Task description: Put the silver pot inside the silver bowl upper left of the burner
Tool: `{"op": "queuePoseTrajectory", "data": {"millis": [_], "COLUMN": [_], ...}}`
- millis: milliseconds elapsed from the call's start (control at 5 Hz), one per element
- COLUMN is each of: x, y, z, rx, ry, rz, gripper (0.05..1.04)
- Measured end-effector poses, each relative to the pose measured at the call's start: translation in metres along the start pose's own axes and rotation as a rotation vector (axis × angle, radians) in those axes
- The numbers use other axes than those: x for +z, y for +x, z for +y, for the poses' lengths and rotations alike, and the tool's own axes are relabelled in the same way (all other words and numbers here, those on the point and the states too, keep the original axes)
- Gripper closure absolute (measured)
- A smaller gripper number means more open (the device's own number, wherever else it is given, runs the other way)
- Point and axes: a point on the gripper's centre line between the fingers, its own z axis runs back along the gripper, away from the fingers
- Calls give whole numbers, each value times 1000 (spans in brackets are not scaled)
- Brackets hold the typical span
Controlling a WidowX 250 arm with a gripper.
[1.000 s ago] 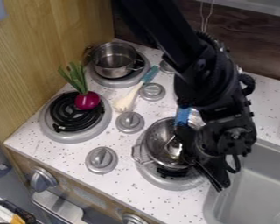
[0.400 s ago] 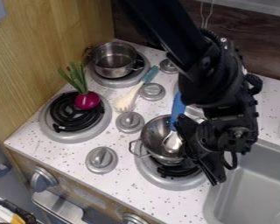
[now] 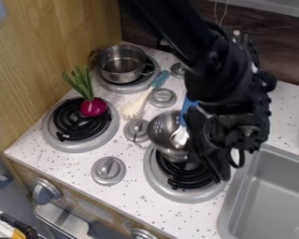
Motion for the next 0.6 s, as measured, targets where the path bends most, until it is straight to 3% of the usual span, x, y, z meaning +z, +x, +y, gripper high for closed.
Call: {"op": "queuePoseTrajectory", "data": {"millis": [200,400,600], "x": [5,7,-1], "y": [4,7,0], "z": [17,39,74], "rx": [-33,-72,-86], "ry": [27,88,106], "rz": [0,-35,-58], "gripper": [1010,1010,1010]}}
